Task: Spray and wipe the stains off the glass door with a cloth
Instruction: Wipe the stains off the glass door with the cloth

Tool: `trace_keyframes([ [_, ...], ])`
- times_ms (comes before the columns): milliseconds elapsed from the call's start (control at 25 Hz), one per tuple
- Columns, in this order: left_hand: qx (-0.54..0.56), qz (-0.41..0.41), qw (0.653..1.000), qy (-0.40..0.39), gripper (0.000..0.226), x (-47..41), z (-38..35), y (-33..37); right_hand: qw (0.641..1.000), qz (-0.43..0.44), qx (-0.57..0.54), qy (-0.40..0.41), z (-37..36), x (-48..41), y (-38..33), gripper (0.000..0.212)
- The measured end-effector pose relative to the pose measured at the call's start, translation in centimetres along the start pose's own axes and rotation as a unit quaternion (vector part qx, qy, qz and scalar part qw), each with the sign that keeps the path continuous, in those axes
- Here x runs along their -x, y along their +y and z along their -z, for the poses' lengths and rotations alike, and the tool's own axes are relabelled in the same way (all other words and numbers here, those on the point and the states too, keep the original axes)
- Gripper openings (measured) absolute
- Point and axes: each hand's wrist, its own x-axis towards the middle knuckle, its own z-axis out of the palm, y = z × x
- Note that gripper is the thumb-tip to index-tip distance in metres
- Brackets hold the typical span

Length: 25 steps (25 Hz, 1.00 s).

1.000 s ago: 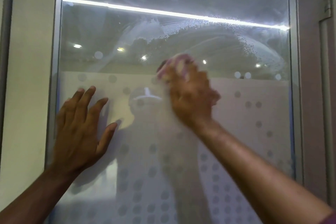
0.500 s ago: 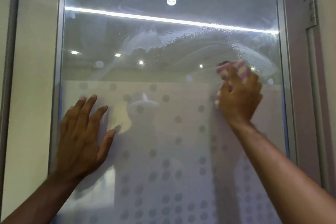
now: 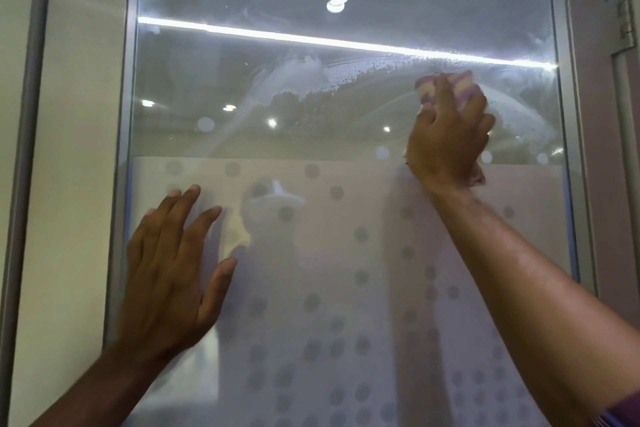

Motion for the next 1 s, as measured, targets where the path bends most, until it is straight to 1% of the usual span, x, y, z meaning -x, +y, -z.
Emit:
trace_keyframes([
  [120,0.023,0.003,1.0,0.008,0.069,0.0,-0.1,0.1,0.998,0.054,-0.019,-0.007,-0.8,2.1,-4.8,0.055],
  [320,0.085,0.017,0.996,0.036,0.076,0.0,0.4,0.2,0.986,0.146,-0.071,-0.046,-1.6,7.9,-12.6,0.058],
  [400,0.102,0.026,0.993,0.06,0.079,0.1,0.6,0.0,0.971,0.208,-0.099,-0.055,-1.9,11.2,-15.2,0.058],
  [520,0.116,0.06,0.985,0.109,0.084,0.3,0.7,-0.4,0.939,0.302,-0.135,-0.092,-2.3,16.1,-17.3,0.052],
  [680,0.168,0.078,0.97,0.154,0.09,0.4,1.0,-0.5,0.879,0.417,-0.186,-0.14,-2.2,19.4,-16.8,0.043],
  [800,0.189,0.078,0.965,0.165,0.089,1.1,1.7,-0.7,0.831,0.48,-0.229,-0.16,-1.5,21.8,-14.2,0.04],
  [880,0.208,0.079,0.963,0.149,0.085,2.1,2.2,-0.9,0.814,0.497,-0.244,-0.174,-0.8,24.4,-12.0,0.039],
  [1000,0.226,0.074,0.967,0.095,0.076,3.6,2.8,-0.7,0.771,0.558,-0.245,-0.184,0.2,28.2,-8.7,0.027],
])
